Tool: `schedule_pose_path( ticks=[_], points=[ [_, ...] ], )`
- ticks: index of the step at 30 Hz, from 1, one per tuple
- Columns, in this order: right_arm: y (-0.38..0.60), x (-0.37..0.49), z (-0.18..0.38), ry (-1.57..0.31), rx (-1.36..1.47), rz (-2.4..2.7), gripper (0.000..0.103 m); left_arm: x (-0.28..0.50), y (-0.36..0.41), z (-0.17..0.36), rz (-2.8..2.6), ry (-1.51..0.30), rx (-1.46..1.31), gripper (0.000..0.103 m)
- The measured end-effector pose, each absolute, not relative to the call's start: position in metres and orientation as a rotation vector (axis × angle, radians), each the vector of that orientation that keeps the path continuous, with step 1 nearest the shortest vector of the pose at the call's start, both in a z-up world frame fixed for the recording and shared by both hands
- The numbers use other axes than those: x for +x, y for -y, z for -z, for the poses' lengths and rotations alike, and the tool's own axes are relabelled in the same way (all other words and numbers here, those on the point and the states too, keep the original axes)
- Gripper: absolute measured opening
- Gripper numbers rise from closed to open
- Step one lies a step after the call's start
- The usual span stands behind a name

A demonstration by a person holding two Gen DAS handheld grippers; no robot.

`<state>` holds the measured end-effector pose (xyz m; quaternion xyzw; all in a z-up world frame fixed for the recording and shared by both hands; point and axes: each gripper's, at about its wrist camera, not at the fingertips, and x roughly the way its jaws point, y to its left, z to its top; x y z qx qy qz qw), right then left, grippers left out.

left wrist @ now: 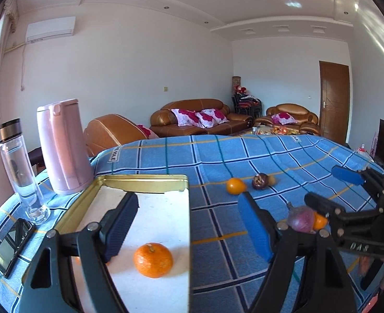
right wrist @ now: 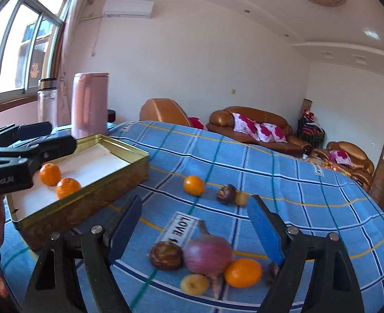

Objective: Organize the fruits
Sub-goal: 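Grasp a dark brown mangosteen with the right gripper while the left grasps another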

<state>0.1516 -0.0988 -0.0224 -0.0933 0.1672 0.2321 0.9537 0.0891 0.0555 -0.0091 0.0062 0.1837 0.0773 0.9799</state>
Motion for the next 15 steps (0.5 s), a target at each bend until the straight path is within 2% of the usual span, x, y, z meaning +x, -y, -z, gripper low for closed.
schedule_pose_path(
  ticks=[8,11,13,15],
  points=[
    [0.171,0.19,0.032,-0.501,-0.045,-0.314,0.084,0.128,-0.005,0.03,-0.036,-0.507,0.07,0.081],
    [0.177,0.195,0.038,-0.554,-0.032,-0.319,0.084,0.14,0.004,0.039,0.004,-0.569,0.075,0.078],
    [0.179,0.2,0.041,-0.59,-0.026,-0.33,0.075,0.146,0.012,0.044,0.027,-0.601,0.087,0.077],
    [0.181,0.204,0.046,-0.633,-0.021,-0.343,0.075,0.151,0.018,0.048,0.045,-0.632,0.093,0.077]
  ],
)
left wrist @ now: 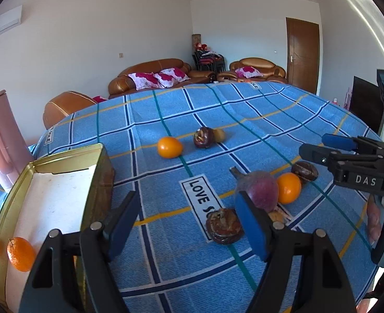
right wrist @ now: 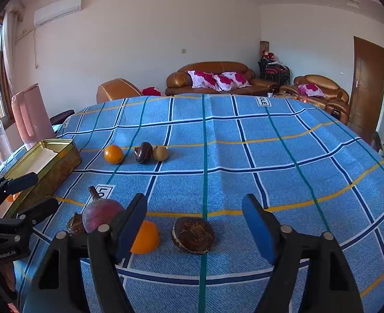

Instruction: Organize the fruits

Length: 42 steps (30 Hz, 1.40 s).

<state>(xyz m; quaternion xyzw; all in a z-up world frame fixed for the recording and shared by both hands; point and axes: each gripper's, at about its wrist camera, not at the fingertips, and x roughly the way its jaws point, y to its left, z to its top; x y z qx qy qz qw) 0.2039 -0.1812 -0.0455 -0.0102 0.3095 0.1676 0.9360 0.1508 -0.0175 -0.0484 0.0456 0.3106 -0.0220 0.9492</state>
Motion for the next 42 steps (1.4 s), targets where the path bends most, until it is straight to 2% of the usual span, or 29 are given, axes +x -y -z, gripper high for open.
schedule_pose_path(
  ticks=[2,6,9,13,15,18,22,26,28,30,31,32,42],
  points=[
    [0.181,0.21,0.051,-0.684,-0.011,-0.356,0.073,0.155,0.022,0.052,0.074,-0.663,0.101,0.072],
    [0.181,0.222,0.063,-0.769,0.0,-0.355,0.07,0.166,0.028,0.062,0.109,-0.749,0.119,0.072],
    [0.181,0.226,0.069,-0.809,0.002,-0.348,0.06,0.172,0.025,0.067,0.129,-0.793,0.092,0.073],
    [0.179,0.231,0.075,-0.853,0.001,-0.36,0.055,0.174,0.022,0.069,0.15,-0.806,0.072,0.072],
    [0.18,0.232,0.076,-0.869,0.007,-0.37,0.052,0.174,0.02,0.068,0.167,-0.801,0.056,0.066],
    [0.179,0.233,0.078,-0.879,0.008,-0.389,0.046,0.172,0.02,0.068,0.173,-0.807,0.055,0.065],
    [0.175,0.232,0.077,-0.876,-0.017,-0.381,0.046,0.172,0.014,0.069,0.17,-0.814,0.027,0.065],
    [0.175,0.232,0.076,-0.877,-0.021,-0.38,0.046,0.176,0.02,0.073,0.187,-0.843,0.052,0.074],
    [0.175,0.232,0.076,-0.879,-0.018,-0.383,0.046,0.177,0.027,0.076,0.188,-0.858,0.083,0.074],
    [0.175,0.233,0.077,-0.88,-0.013,-0.387,0.046,0.179,0.03,0.078,0.189,-0.87,0.096,0.067],
    [0.174,0.233,0.077,-0.879,-0.014,-0.387,0.046,0.18,0.03,0.079,0.195,-0.878,0.094,0.052],
    [0.174,0.233,0.076,-0.878,-0.016,-0.388,0.046,0.181,0.03,0.08,0.198,-0.887,0.09,0.042],
    [0.173,0.227,0.071,-0.837,-0.03,-0.403,0.045,0.174,0.028,0.073,0.187,-0.835,0.094,0.042]
  ],
)
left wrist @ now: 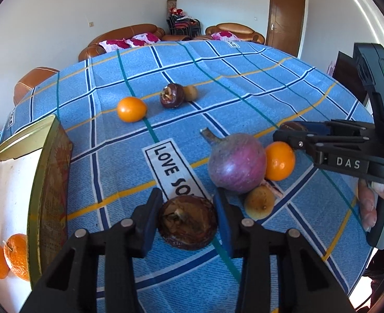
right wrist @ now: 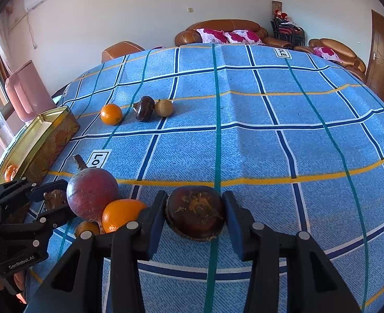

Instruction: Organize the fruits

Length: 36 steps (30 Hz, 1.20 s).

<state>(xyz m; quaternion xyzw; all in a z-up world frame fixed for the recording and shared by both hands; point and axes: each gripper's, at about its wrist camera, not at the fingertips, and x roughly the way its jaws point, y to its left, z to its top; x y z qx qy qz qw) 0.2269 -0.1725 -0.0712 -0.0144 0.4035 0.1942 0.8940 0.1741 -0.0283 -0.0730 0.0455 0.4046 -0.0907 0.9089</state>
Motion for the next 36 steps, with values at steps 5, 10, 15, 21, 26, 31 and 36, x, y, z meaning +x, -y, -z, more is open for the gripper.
schedule_pose_path(
  ticks=[5,10,15,21,26,31,36],
  points=[
    [0.173,0.222,0.066,-0.799,-0.031,-0.408,0.045,0.169,0.023,0.066,0.189,-0.789,0.073,0.042],
    [0.174,0.217,0.06,-0.758,-0.035,-0.419,0.045,0.164,0.02,0.061,0.191,-0.753,0.06,0.042],
    [0.171,0.21,0.055,-0.717,-0.054,-0.428,0.045,0.157,0.017,0.055,0.181,-0.701,0.046,0.042],
    [0.169,0.205,0.051,-0.684,-0.064,-0.444,0.045,0.151,0.013,0.05,0.168,-0.659,0.031,0.042],
    [0.168,0.201,0.049,-0.66,-0.072,-0.454,0.045,0.147,0.011,0.047,0.157,-0.635,0.029,0.042],
    [0.169,0.197,0.046,-0.633,-0.069,-0.464,0.045,0.144,0.008,0.045,0.144,-0.606,0.021,0.042],
    [0.169,0.192,0.043,-0.605,-0.067,-0.474,0.045,0.139,0.007,0.042,0.134,-0.577,0.021,0.042]
  ],
)
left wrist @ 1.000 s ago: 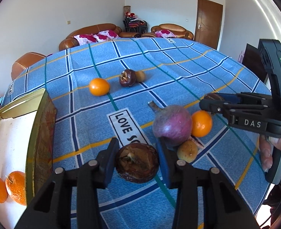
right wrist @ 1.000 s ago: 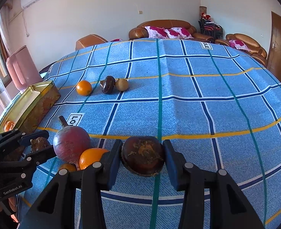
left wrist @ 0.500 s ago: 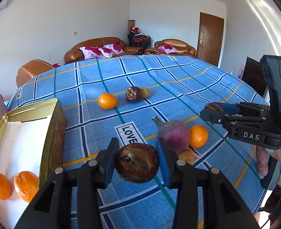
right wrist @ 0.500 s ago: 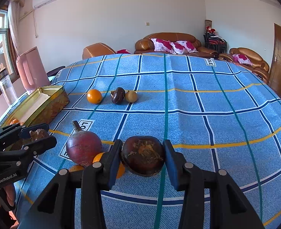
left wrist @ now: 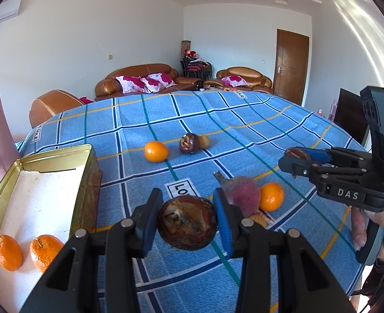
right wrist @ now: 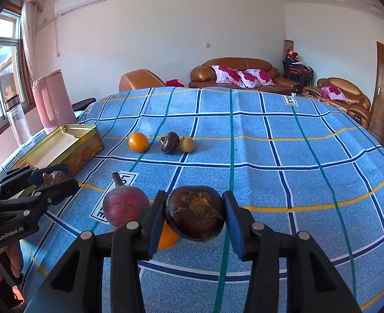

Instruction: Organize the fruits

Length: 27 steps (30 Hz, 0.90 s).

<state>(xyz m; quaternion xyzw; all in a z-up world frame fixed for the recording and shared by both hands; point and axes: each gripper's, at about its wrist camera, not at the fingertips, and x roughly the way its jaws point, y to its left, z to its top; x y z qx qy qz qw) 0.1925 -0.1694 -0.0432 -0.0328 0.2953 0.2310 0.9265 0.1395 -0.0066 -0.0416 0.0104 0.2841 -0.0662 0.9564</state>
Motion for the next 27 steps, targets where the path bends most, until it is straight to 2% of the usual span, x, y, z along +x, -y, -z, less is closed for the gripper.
schedule_pose_path(
  ticks=[27],
  points=[
    [0.174,0.171,0.031,-0.474,-0.073,-0.477,0.045,0.116,-0.003,0.029,0.079,-0.432,-0.004,0.042]
  ],
)
